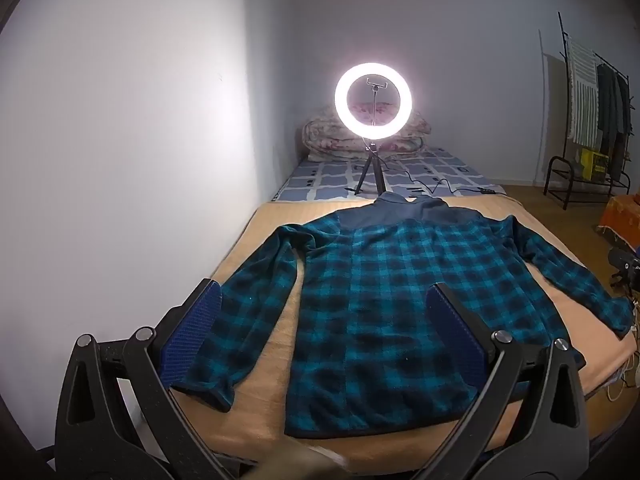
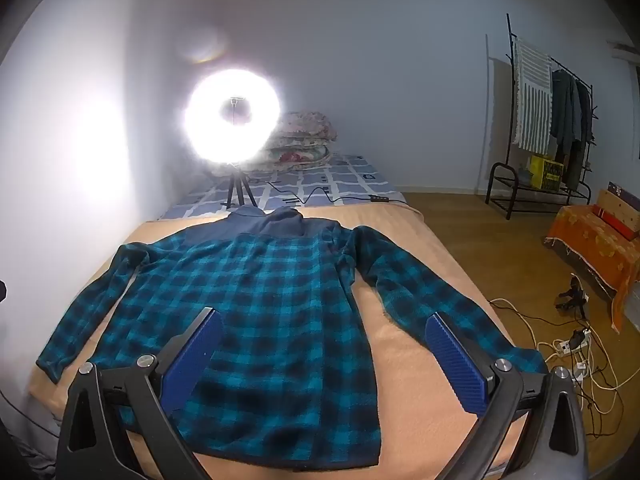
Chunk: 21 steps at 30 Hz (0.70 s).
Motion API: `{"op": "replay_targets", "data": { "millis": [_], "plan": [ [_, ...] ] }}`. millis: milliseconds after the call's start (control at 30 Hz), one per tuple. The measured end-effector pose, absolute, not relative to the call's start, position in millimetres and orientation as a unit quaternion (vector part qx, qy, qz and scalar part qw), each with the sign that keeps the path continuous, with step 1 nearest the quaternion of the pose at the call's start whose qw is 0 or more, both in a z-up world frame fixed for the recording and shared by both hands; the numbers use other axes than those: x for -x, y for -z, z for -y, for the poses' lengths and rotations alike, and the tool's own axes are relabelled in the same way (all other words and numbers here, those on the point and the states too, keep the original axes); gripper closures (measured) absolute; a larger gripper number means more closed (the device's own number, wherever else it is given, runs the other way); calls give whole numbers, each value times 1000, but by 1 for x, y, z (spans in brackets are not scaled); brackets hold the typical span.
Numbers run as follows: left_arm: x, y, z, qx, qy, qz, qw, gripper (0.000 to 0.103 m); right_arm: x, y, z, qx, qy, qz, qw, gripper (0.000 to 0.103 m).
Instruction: Fold large clothes
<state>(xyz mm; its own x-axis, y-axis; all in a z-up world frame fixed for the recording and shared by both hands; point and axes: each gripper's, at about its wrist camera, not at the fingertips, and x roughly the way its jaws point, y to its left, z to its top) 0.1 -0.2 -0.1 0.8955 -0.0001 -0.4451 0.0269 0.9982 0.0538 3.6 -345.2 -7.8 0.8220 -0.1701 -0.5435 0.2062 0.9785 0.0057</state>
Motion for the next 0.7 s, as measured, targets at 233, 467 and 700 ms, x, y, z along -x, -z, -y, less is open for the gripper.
{"op": "replay_targets", "data": {
  "millis": [233, 467, 700],
  "plan": [
    [-2, 2, 1, -31, 5, -226, 974, 0, -3, 8, 346, -27, 99, -287, 952, 0],
    [1, -4, 3, -31, 4, -220, 975, 0, -5, 6, 343, -27, 101, -284, 953, 0],
    [-1, -15, 0, -26, 2, -214, 976, 0, -4, 5, 345, -31, 103, -281, 954, 0]
  ]
}}
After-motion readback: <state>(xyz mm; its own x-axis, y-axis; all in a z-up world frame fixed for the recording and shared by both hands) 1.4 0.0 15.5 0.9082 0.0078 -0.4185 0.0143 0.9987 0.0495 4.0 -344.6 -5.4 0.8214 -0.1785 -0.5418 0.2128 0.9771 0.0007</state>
